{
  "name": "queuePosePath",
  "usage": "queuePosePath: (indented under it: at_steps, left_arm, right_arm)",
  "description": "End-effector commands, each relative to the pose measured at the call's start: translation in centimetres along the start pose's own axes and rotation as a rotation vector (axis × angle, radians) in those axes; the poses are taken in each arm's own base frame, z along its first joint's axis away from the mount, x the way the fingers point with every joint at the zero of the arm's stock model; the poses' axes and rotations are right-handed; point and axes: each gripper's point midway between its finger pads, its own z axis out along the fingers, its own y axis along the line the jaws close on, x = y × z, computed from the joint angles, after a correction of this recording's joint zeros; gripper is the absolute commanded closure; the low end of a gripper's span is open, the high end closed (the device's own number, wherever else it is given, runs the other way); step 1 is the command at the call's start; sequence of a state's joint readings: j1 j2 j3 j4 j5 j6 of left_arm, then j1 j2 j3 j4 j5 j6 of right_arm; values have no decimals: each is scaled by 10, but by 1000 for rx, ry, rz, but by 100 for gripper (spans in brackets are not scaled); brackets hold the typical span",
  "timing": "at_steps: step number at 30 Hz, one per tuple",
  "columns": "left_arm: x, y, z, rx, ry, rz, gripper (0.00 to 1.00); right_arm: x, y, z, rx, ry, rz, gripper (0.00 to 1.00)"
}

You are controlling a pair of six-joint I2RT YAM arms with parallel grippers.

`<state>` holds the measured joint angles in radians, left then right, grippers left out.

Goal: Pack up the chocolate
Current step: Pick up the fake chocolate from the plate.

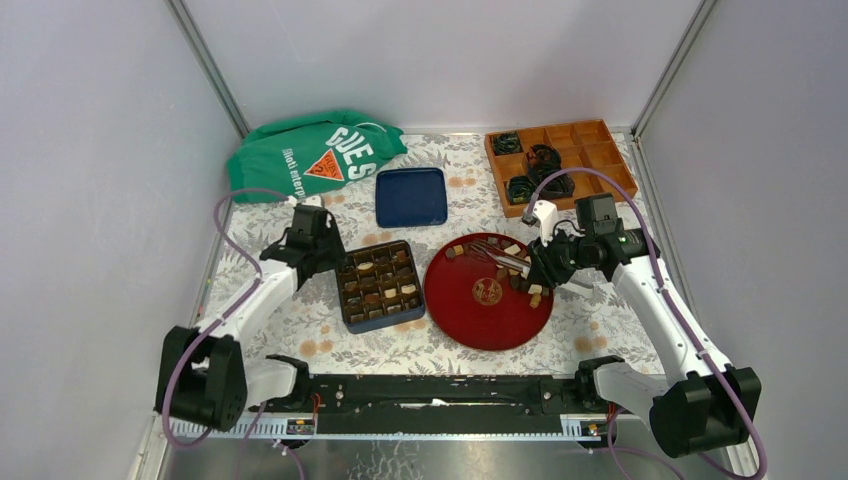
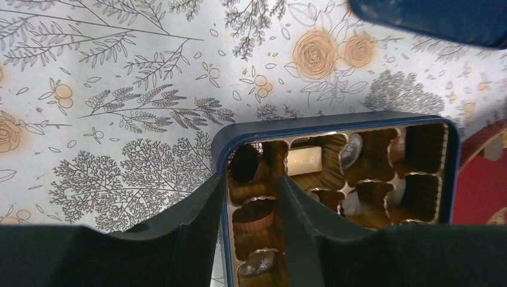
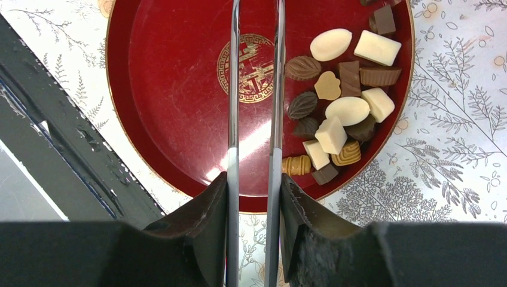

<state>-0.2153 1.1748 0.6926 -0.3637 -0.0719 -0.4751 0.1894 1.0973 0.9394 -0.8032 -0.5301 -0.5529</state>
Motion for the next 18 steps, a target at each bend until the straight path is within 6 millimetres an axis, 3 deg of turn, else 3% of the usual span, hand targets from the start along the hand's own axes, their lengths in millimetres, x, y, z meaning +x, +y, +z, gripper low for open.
queuePosePath:
  at_steps: [1,9,18]
  left_arm:
    - [2,1,9,-51,61,4,56]
    - [11,14,21,-125,117,26,62]
    - [14,16,20,-132,132,41,60]
  right_arm:
    - [-23,7,-11,-29,-83,-56,100]
    - [-29,13,-15,-54,-108,-75,100]
    - [-36,20,-20,-88,-123,-92,100]
